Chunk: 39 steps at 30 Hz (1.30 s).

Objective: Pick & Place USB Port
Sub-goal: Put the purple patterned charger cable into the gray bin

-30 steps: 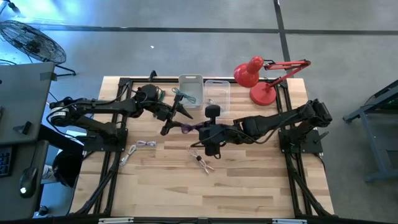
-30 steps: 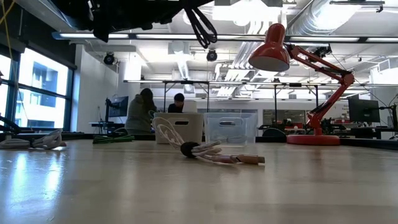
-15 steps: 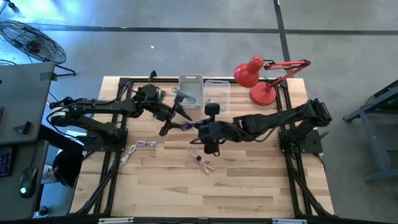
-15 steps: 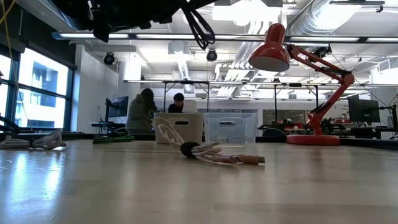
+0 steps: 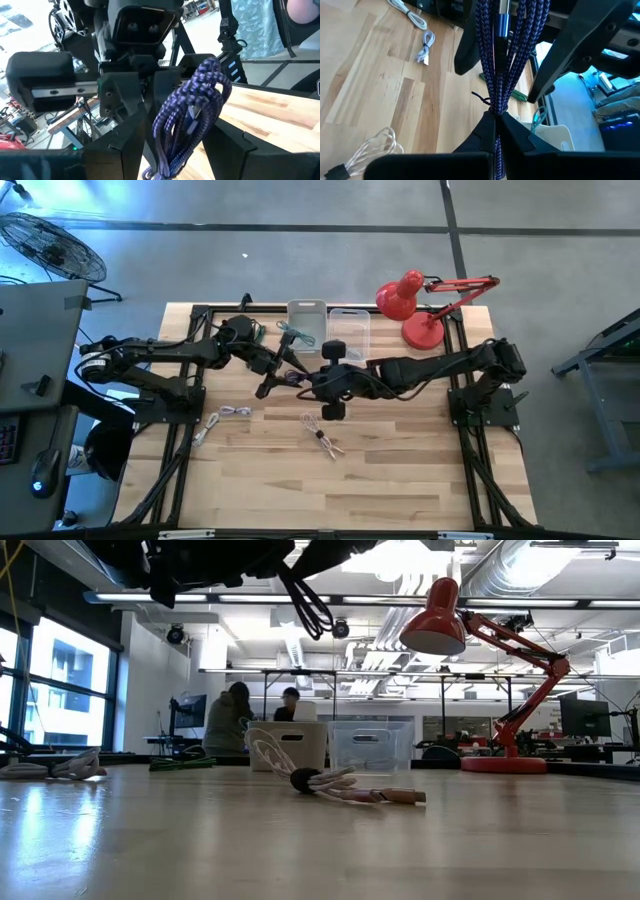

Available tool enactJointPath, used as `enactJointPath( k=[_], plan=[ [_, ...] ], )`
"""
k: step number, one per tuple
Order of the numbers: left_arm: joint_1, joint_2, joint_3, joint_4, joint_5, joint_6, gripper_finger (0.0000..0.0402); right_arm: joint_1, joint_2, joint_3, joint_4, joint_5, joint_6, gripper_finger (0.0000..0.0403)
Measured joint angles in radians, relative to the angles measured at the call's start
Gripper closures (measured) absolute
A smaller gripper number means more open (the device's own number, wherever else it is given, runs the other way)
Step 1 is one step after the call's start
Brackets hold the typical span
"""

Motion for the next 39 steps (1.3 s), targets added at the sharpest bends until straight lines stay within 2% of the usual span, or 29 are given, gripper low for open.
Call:
enactJointPath(
  k=[4,6,9,10,19,25,30,35,39],
  plan=[
    [0.0,0.0,0.0,-0.004,0.003,0.032,0.0251,-0.004,0.001,0.0,0.01,-0.02,0.0,0.0403],
    [-0.001,-0.001,0.0,-0.005,0.003,0.038,0.0289,-0.003,0.001,0.0,0.011,-0.02,0.0,0.0403],
    [-0.001,-0.001,0.0,-0.015,0.003,0.078,0.0366,-0.004,0.001,0.0,0.01,-0.022,-0.008,0.0403],
    [-0.001,-0.001,0.0,-0.018,0.003,0.081,0.0377,-0.004,0.001,0.0,0.01,-0.023,-0.011,0.0403],
    [-0.001,-0.002,0.0,-0.027,-0.017,0.077,0.0375,-0.004,0.001,0.0,0.007,-0.022,-0.003,0.0398],
    [0.0,-0.003,-0.001,-0.095,0.003,0.077,0.0375,-0.002,0.001,0.0,-0.035,-0.03,-0.001,0.0364],
    [0.0,-0.057,-0.001,-0.166,-0.037,0.12,0.0375,-0.002,0.001,0.0,-0.038,-0.047,0.0,0.0338],
    [0.0,-0.166,-0.001,-0.295,-0.127,0.168,0.0375,-0.001,-0.005,0.0,-0.05,-0.005,0.007,0.0318],
    [0.0,-0.292,-0.001,-0.471,-0.298,0.249,0.0375,0.011,-0.016,0.0,-0.074,0.034,0.008,0.0303]
  ],
)
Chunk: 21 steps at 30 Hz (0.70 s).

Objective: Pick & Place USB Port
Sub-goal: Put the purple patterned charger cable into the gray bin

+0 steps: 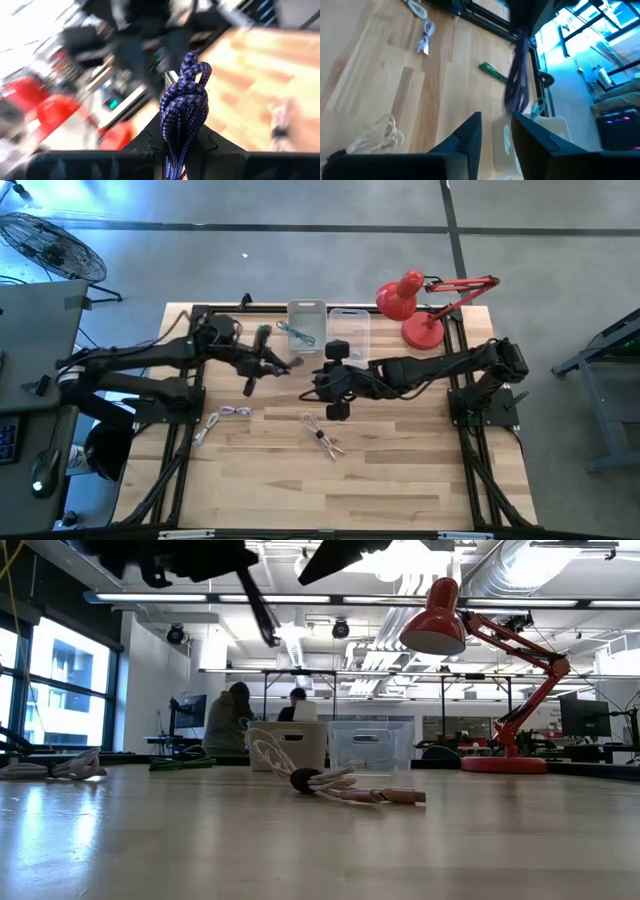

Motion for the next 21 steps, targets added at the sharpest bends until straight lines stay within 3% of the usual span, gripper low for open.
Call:
enactJointPath(
  k=[4,7,13,21],
  plan=[
    [0.0,-0.105,0.0,-0.107,-0.213,0.026,0.0375,0.01,-0.01,0.0,-0.054,0.038,0.003,0.0296],
    [0.0,-0.157,0.0,-0.163,-0.303,0.083,0.0375,0.01,-0.03,0.0,-0.099,0.081,0.047,0.03],
    [0.001,-0.169,0.0,-0.184,-0.388,0.061,0.0375,0.009,-0.059,0.0,-0.147,0.079,0.113,0.0321],
    [0.035,-0.051,0.023,-0.119,-0.453,0.134,0.0375,0.014,-0.063,0.0,-0.165,0.078,0.134,0.0336]
  ],
)
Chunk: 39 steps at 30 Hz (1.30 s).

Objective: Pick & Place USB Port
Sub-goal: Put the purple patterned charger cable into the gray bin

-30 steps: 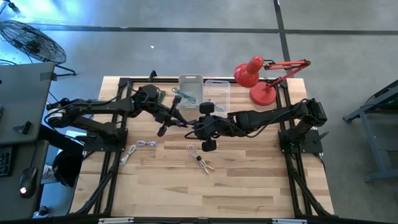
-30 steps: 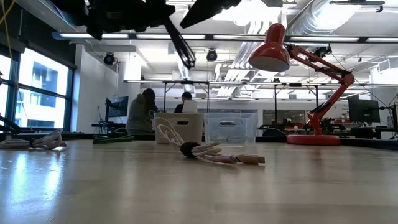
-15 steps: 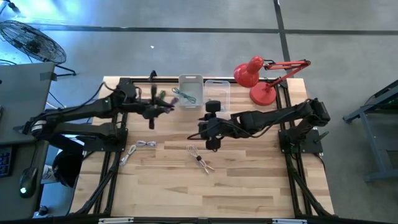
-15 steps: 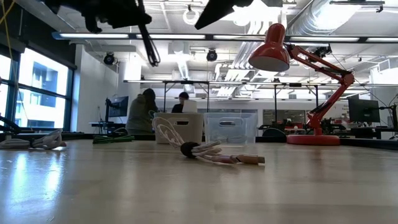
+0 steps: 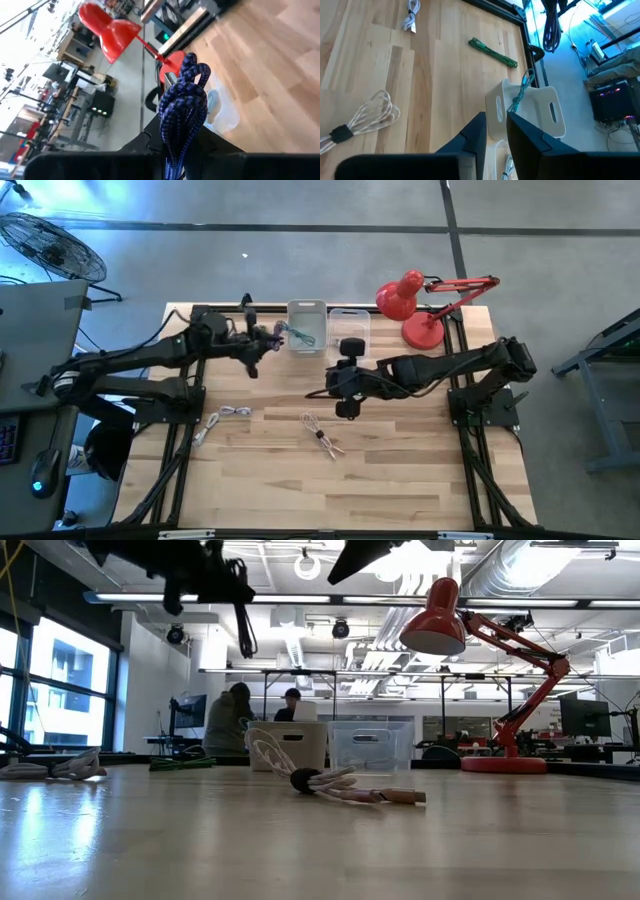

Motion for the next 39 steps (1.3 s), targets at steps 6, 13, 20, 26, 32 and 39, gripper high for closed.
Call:
enactJointPath(
  k=[6,13,20,26,32,39],
  plan=[
    [0.117,0.121,0.023,-0.005,0.099,0.079,0.0375,0.001,0.0,0.0,-0.043,-0.026,0.052,0.0337],
    [0.298,0.238,0.025,0.059,0.378,0.123,0.0375,0.001,0.0,0.0,-0.043,-0.056,0.079,0.0339],
    [0.369,0.348,0.026,0.163,0.565,0.249,0.0375,0.001,0.0,0.0,-0.043,-0.053,0.077,0.0347],
    [0.38,0.455,0.026,0.182,0.538,0.304,0.0375,0.001,0.0,0.0,-0.042,-0.053,0.077,0.0348],
    [0.378,0.522,0.026,0.281,0.544,0.301,0.0375,0.001,0.0,0.0,-0.04,-0.053,0.077,0.0356],
    [0.378,0.545,0.026,0.316,0.454,0.272,0.0361,0.001,0.0,0.0,-0.039,-0.055,0.077,0.0363]
  ],
)
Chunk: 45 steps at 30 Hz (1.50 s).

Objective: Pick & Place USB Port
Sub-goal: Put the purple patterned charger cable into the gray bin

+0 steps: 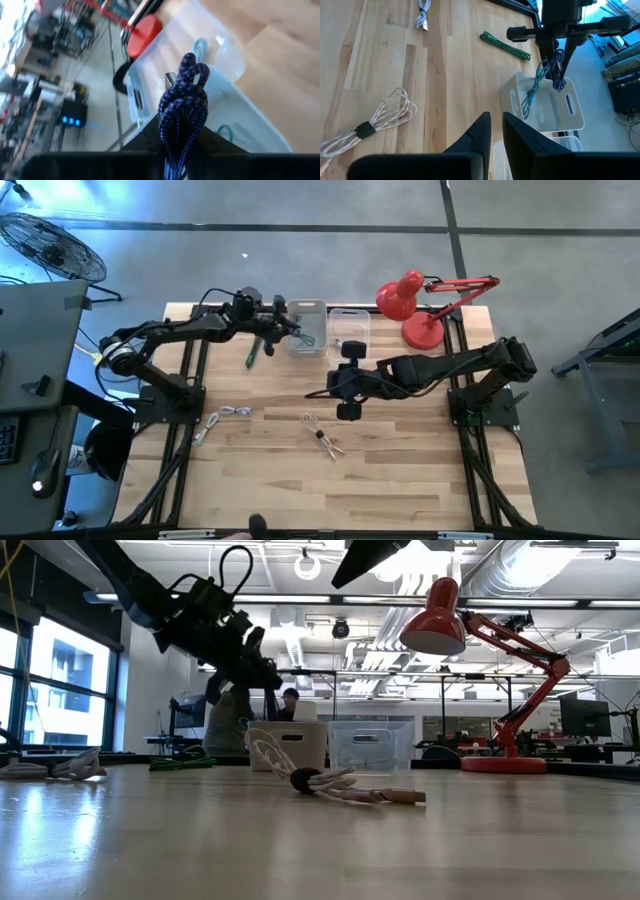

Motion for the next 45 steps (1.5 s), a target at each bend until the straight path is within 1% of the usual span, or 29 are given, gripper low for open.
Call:
enactJointPath(
  k=[4,6,8,15,18,23,29,34,39,45],
  plan=[
    [0.0,0.0,0.0,0.027,-0.041,-0.06,0.0312,-0.002,0.0,0.0,0.0,0.0,-0.002,0.0362],
    [0.0,0.0,0.0,0.024,-0.029,-0.062,0.0297,-0.002,0.0,0.0,0.0,0.001,-0.004,0.0362],
    [0.0,0.0,0.0,0.024,-0.019,-0.058,0.0291,-0.002,0.0,0.0,0.0,0.0,-0.005,0.0363],
    [0.0,0.0,0.0,0.025,-0.019,-0.055,0.0286,-0.002,0.0,0.0,0.0,-0.001,-0.002,0.0367],
    [0.0,0.0,0.0,0.025,-0.039,-0.055,0.0285,-0.002,0.0,0.0,0.001,-0.002,-0.001,0.0366],
    [0.0,0.0,0.0,0.027,-0.046,-0.055,0.0285,-0.002,0.0,0.0,0.001,-0.031,-0.001,0.0372],
    [0.0,0.002,0.0,0.047,-0.046,-0.067,0.0284,-0.002,0.0,0.0,0.001,-0.031,-0.001,0.0371],
    [0.0,0.039,0.0,0.119,-0.102,-0.156,0.0284,-0.002,0.0,0.0,0.001,-0.034,-0.001,0.0374],
    [0.0,0.075,0.006,0.12,-0.105,-0.191,0.0284,-0.002,0.0,0.0,0.0,-0.035,-0.001,0.0374],
    [0.0,0.075,0.047,0.112,-0.079,-0.242,0.0284,-0.002,0.0,0.0,0.0,-0.037,-0.001,0.0375]
  ],
)
